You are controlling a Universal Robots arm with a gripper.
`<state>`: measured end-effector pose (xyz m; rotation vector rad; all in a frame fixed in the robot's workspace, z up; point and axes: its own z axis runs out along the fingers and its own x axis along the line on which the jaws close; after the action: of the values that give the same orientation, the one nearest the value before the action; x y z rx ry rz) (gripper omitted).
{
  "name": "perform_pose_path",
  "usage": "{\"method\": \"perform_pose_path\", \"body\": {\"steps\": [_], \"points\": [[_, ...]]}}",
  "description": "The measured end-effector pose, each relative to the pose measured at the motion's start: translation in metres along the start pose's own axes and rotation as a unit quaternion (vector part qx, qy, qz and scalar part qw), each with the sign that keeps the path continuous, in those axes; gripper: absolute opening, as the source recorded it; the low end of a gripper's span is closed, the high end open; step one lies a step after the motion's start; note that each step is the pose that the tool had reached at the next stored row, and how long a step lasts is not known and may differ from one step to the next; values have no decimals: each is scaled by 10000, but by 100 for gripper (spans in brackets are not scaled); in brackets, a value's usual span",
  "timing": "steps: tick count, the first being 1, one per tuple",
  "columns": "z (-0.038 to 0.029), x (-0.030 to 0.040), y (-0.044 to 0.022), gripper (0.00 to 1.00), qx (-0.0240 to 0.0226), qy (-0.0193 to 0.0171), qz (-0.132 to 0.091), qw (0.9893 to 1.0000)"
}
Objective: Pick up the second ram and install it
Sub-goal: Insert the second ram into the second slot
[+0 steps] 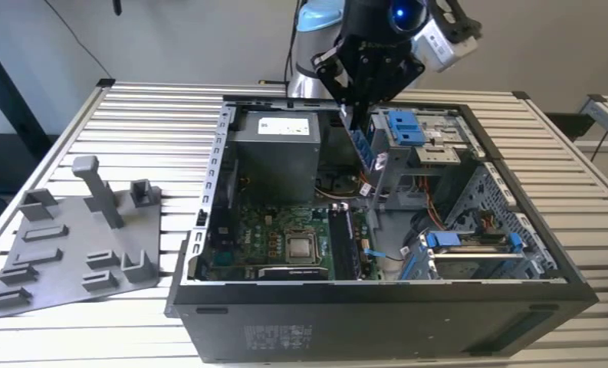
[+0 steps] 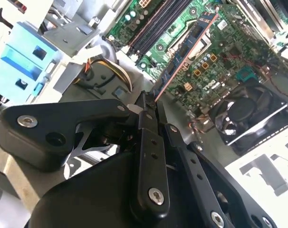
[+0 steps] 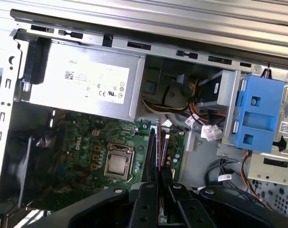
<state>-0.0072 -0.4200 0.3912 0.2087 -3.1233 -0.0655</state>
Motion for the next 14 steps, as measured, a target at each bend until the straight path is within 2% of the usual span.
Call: {"method": "perform_pose_path", "body": {"steps": [6,14], "points": [[24,-11,-2,14,-2,-13,312,9995],[40,-37,-7,14,-4,-27,645,9979]]}}
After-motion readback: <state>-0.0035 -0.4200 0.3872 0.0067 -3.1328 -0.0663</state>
